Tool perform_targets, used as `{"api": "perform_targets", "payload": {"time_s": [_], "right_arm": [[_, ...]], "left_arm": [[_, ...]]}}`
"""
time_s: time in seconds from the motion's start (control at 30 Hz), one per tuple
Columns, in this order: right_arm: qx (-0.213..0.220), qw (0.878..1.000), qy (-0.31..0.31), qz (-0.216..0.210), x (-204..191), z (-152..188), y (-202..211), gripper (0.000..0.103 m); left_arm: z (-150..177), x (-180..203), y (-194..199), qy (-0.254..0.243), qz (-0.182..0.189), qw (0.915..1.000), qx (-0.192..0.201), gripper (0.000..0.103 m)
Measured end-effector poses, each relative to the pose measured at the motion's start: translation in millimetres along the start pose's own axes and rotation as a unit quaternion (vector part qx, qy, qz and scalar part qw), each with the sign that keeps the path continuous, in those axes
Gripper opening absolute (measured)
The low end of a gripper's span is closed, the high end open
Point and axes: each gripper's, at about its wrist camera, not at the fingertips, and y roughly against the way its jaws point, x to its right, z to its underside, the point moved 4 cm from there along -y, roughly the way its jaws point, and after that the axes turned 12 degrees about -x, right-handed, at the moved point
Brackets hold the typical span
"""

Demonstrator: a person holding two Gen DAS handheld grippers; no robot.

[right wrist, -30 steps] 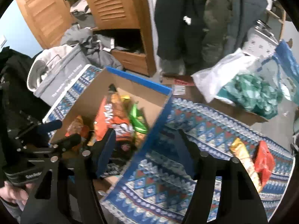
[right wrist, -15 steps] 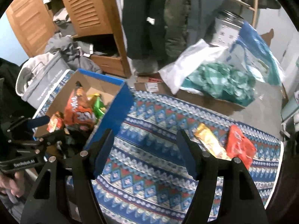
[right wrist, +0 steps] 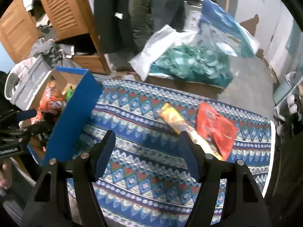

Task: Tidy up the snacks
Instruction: 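Move both tools back over the yellow bar and red bag, then grasp the red bag with the right tool while the left tool grasps the yellow bar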

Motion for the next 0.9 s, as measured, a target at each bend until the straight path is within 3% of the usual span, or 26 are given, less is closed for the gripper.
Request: {"api": "perform_targets", "payload": {"time_s": [0.5, 0.9], "right_arm": [[-0.025, 0.999, -0.02, 0.037, 77, 28, -18, 0.07], [-0.083, 0.995, 0.018, 0.051, 129, 8, -69, 0.07]], "left_arm": [[-12, 66, -33, -0.024, 0.015, 0.9991, -0.031, 0.07], [-49, 104, -89, 0.008, 0.034, 0.9969, -0.07, 0.07]]}}
